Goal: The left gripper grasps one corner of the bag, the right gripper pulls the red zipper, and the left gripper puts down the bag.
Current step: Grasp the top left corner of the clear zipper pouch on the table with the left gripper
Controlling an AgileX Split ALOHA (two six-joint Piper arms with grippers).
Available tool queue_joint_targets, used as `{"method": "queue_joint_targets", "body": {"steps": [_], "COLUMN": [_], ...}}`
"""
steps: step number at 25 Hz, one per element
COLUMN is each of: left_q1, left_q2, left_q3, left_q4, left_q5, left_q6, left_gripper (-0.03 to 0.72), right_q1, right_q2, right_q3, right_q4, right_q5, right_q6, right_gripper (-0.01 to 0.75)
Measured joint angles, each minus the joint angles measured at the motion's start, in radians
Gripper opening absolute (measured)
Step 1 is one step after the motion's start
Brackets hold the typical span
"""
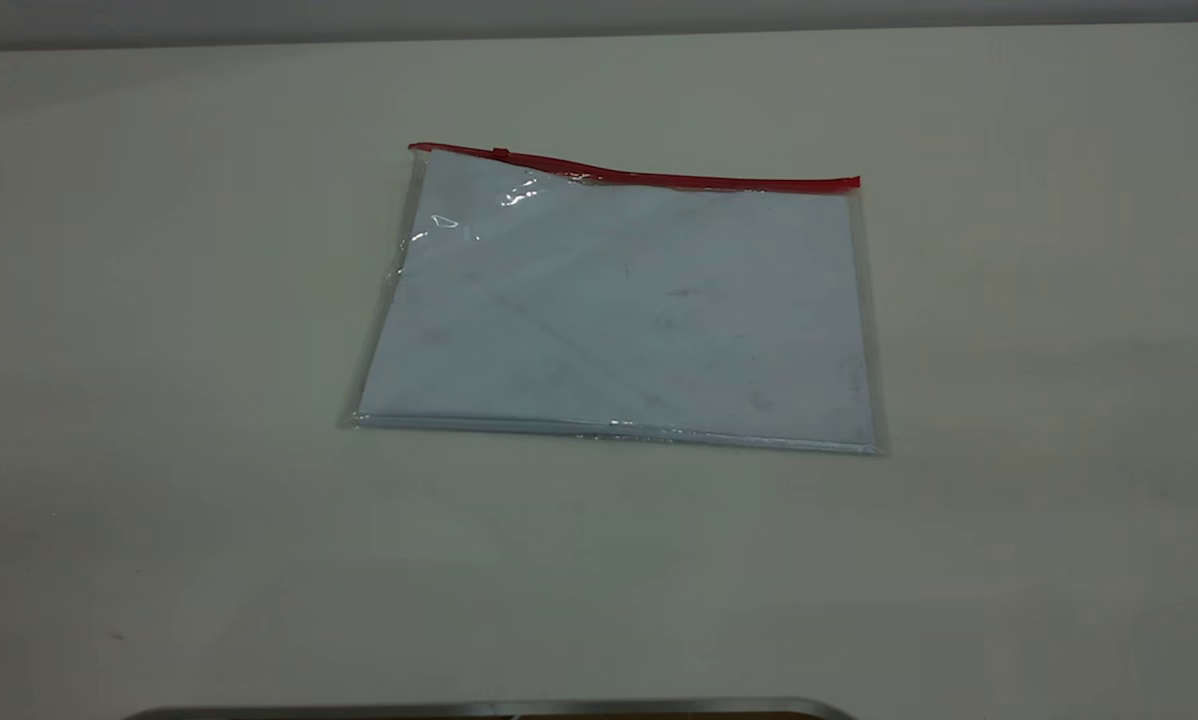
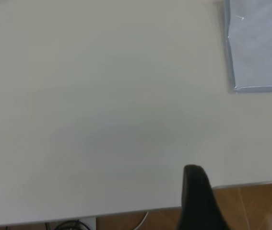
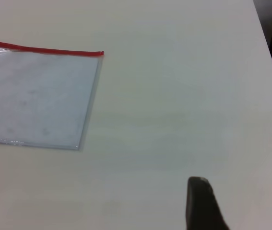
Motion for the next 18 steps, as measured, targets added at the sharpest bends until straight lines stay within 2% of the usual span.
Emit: {"method": "queue_joint_targets", "body": {"steps": [11,18], "left_q1": [0.0,0.0], "left_q2": [0.0,0.109], "left_q3": [0.0,-0.096], "left_q4": [-0.006,-0.019], "left_q5": [0.0,-0.06], "left_q6": [0.0,-0.002], "left_gripper": [0.511,0.462], "right_q1": [0.0,0.0], "right_q2": [0.0,0.107], "right_q3": [0.0,-0.008], "right_q4": [0.014,0.213], "right_q5": [-0.001,-0.104], "right_q6": [0.0,-0.112], "right_gripper": [0.454,0.454]}}
